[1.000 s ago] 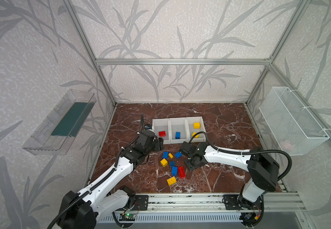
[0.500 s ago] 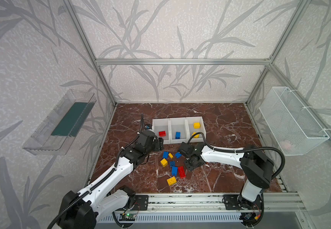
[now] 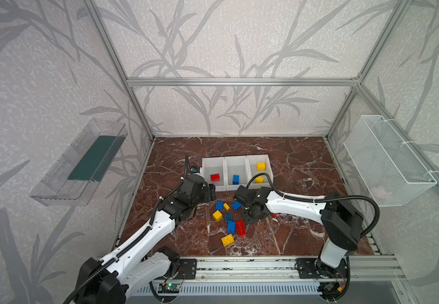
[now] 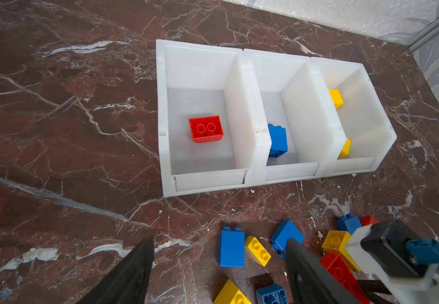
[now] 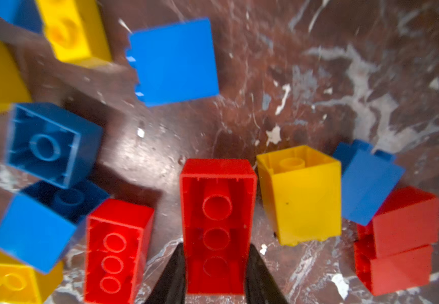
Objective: Sort the legos into containers by color
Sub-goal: Pick up the lego from the center of the table, then place the lego in the container.
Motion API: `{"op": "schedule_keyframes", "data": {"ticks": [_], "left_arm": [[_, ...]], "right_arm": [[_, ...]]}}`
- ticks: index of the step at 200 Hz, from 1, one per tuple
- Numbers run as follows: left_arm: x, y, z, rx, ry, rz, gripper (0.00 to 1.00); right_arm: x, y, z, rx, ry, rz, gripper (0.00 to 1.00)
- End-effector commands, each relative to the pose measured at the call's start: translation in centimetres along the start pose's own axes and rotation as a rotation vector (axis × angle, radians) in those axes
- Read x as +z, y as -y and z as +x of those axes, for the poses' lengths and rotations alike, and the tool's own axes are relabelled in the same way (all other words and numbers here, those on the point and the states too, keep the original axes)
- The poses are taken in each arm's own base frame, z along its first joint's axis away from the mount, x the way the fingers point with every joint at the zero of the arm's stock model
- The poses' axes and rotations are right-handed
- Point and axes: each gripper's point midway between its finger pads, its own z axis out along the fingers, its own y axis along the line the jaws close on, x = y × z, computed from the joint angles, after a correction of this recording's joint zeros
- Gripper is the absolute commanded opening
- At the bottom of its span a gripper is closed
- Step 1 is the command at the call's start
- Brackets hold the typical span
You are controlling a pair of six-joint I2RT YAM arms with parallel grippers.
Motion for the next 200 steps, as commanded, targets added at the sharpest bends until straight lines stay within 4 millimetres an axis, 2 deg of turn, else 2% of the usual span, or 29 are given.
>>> {"op": "schedule_keyframes", "data": {"ticks": [1,22,51,71,87,115,137,164,180,200], "left_arm": [[-0.9,-1.7,0.5,-0.027,0.011,-0.058,0.80],[-1.5,-2.1,1.0,-0.049,0.019,-0.062,0.81],[-2.0,-2.7,1.8,-0.085,0.018,-0.063,0.80],[-2.4,-3.1,2.1,-0.102,0.026,-0.072,0.81],[-2.6,-3.4,2.4,-0.112,0.032,-0.074,0.81],[-2.8,-3.5,2.8,-0.127,0.027,-0.067,0.81],[-2.6,-3.4,3.2,-0.136,0.014,-0.061,0.81],[-2.5,-3.4,3.5,-0.142,0.003,-0.056,0.81],[-2.4,-3.4,3.7,-0.145,0.000,-0.053,0.80],[-2.3,-3.3,3.8,-0.143,-0.005,-0.050,0.80]], "right_arm": [[-4.1,-1.3,-3.6,-0.061,0.117,-0.048,0.32],[-5.6,-2.4,-7.4,-0.077,0.201,-0.088,0.31],[-6.5,-3.5,-12.9,-0.088,0.294,-0.129,0.31],[-6.0,-4.3,-16.0,-0.126,0.324,-0.127,0.31],[-5.0,-4.6,-17.7,-0.125,0.309,-0.139,0.31],[-2.8,-4.5,-19.8,-0.079,0.258,-0.176,0.30],[-1.4,-5.0,-20.6,-0.078,0.239,-0.189,0.31],[-0.7,-4.9,-21.0,-0.076,0.217,-0.176,0.44],[-1.0,-4.7,-21.3,-0.069,0.223,-0.176,0.55],[-1.7,-4.4,-21.5,-0.060,0.234,-0.178,0.61]]}}
